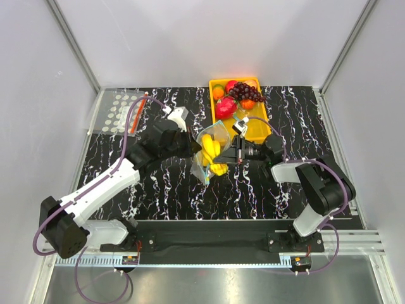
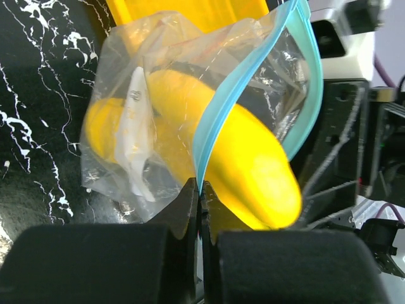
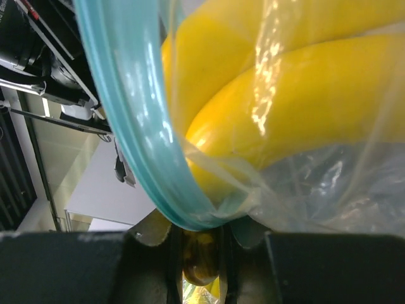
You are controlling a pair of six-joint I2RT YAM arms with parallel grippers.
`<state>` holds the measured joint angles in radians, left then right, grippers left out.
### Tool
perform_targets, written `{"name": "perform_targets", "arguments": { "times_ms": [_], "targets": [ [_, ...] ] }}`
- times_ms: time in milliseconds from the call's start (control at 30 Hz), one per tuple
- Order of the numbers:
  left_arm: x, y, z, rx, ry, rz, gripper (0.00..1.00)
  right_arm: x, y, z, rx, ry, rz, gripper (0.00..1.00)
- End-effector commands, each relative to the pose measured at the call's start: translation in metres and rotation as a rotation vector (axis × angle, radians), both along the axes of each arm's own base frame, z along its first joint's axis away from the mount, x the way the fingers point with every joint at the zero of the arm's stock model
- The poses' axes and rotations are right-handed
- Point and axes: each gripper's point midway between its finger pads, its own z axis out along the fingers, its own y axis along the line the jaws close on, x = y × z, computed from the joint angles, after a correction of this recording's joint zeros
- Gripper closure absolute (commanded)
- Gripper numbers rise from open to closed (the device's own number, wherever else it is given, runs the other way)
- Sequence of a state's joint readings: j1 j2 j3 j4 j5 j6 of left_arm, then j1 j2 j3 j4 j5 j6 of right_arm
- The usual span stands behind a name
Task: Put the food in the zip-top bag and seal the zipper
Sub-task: Place the fake fruit in the zipper food storage bag.
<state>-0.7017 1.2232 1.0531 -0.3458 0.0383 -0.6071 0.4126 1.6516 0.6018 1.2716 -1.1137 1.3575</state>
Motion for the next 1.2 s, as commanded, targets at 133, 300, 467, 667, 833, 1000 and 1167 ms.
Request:
{"name": "perform_targets", "arguments": {
  "times_ms": [133, 300, 467, 667, 833, 1000, 1167],
  "targets": [
    [-0.002, -0.009, 0.028, -0.065, -0.079, -0.051, 1.00, 0.013, -0.001, 0.036, 0.131, -0.217, -0.050, 0.94],
    [-0.001, -0.010, 0.022, -0.047, -0.071, -0.063, 1.00, 0.027, 0.001, 0.044, 0.150, -0.193, -0.081, 0.68],
    [-0.001, -0.007, 0.020, -0.030, -0.076, -0.059, 1.00, 0.035, 0.001, 0.056, 0.147, -0.158, -0.115, 0.38],
    [0.003, -0.004, 0.025, -0.010, -0.093, -0.042, 1.00, 0.042, 0.000, 0.049, -0.012, -0.107, -0.189, 0.32],
    [0.010, 0.003, 0.031, 0.053, -0.105, -0.024, 1.00, 0.049, -0.019, 0.059, -0.277, -0.274, -0.354, 0.22],
    [0.011, -0.003, 0.036, 0.033, -0.109, -0.035, 1.00, 0.047, -0.036, 0.039, -0.507, -0.205, -0.380, 0.30],
    [0.012, -0.001, 0.035, 0.050, -0.107, -0.032, 1.00, 0.045, -0.050, 0.031, -0.591, -0.229, -0.428, 0.34]
  ]
}}
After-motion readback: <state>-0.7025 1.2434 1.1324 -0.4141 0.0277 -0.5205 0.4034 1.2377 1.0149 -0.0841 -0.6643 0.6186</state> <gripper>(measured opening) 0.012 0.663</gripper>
